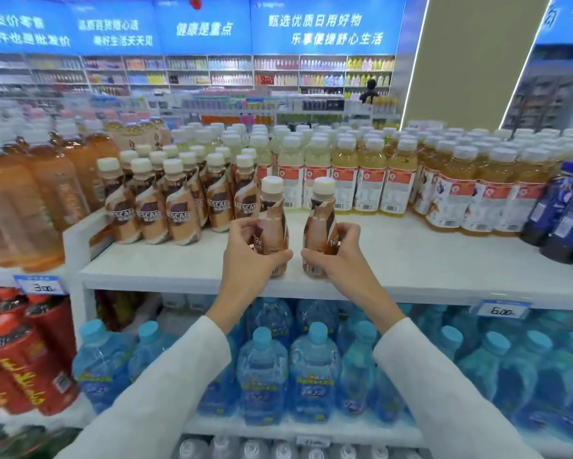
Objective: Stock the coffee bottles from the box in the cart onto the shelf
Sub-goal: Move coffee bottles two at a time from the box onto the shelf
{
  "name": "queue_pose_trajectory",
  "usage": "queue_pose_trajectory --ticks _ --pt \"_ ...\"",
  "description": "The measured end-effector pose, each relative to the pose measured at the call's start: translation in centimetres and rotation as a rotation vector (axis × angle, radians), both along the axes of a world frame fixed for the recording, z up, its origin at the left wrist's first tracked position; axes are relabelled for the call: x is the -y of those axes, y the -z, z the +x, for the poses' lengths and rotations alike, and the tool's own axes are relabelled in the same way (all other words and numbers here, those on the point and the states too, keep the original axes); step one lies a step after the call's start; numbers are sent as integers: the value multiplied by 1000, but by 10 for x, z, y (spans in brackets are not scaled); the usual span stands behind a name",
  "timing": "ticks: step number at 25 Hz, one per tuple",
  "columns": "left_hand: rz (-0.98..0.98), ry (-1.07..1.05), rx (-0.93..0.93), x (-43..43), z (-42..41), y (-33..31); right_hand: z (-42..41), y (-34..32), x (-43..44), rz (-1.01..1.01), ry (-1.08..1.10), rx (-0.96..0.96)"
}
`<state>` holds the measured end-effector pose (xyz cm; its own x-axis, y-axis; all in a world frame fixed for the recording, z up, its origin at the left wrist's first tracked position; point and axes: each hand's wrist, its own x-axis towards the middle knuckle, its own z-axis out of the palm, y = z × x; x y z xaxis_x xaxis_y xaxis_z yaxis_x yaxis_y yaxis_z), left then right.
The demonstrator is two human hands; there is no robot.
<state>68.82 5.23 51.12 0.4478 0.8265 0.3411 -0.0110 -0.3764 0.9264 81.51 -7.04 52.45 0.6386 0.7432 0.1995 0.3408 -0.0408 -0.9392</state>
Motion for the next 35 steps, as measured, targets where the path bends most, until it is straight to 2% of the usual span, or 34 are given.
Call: queue_pose_trajectory --ticks 3,6,9,11,13,16,21,27,31,35 --pt "25 19 -36 -3 -3 6 0 8 -3 -11 6 1" --pt "-2 130 -102 -10 -11 7 -7 13 -7 -111 209 221" --pt "8 102 -115 -18 -17 7 -14 10 -9 -151 383 380" --pt "75 22 -146 -12 -16 5 -9 10 -9 -118 298 314" --pt "155 -94 -184 -4 -14 4 -2 7 -6 -81 109 166" --pt "163 -193 -168 3 -7 8 8 7 -1 -102 -72 114" --pt "155 -152 -173 2 -11 13 7 15 -2 -17 61 149" --pt "152 -149 -112 4 -14 20 11 16 -4 -48 -88 88" --pt "110 -157 -59 7 -15 22 -7 22 -10 53 112 115" --pt "57 -203 -2 -1 -28 20 -20 20 -31 68 83 109"
